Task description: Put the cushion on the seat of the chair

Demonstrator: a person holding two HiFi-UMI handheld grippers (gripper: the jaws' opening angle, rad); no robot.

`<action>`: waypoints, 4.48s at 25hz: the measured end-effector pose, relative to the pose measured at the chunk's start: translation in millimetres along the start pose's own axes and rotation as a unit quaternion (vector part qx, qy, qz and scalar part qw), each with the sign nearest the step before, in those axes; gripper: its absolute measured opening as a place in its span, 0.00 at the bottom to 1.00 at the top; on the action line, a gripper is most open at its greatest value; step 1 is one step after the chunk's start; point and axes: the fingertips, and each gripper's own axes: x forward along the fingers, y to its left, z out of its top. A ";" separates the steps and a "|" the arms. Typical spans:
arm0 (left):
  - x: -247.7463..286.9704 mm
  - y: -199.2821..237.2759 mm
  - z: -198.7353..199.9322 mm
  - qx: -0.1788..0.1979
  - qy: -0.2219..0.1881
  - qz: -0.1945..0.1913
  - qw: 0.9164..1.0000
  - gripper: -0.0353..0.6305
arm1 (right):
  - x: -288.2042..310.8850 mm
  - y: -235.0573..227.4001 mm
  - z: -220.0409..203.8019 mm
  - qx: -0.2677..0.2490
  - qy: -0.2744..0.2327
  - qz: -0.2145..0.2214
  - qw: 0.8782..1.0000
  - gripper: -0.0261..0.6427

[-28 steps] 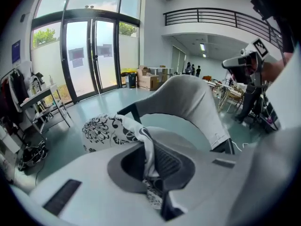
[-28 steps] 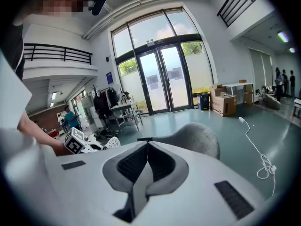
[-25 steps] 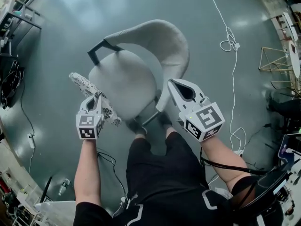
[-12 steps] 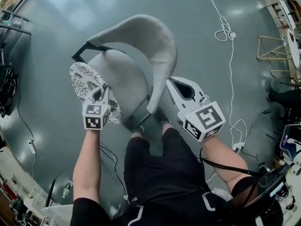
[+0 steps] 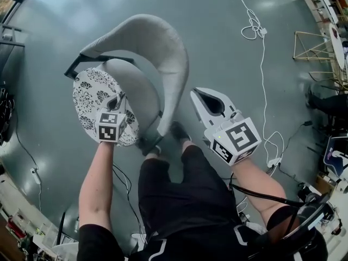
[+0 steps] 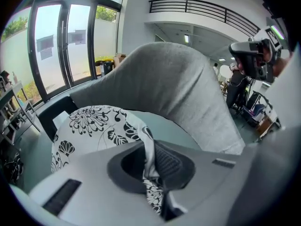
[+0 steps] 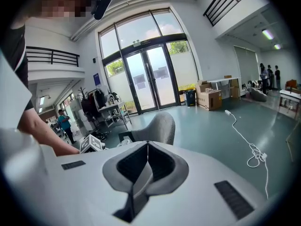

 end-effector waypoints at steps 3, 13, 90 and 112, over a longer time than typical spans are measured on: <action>22.4 -10.8 4.1 0.009 0.008 -0.007 1.000 0.09 | -4.1 -11.8 -7.3 0.000 0.001 -0.004 1.000 0.06; 91.7 -20.6 -4.5 -0.032 0.048 -0.011 0.998 0.09 | -13.6 -51.2 -45.2 0.015 0.019 -0.023 0.999 0.06; -479.9 -114.9 63.9 -0.144 -0.361 0.225 0.893 0.07 | -84.7 207.6 173.4 -0.088 -0.111 0.219 0.965 0.05; -573.0 -110.6 46.1 -0.128 -0.406 0.329 0.843 0.07 | -123.3 280.6 183.1 -0.152 -0.122 0.232 0.953 0.05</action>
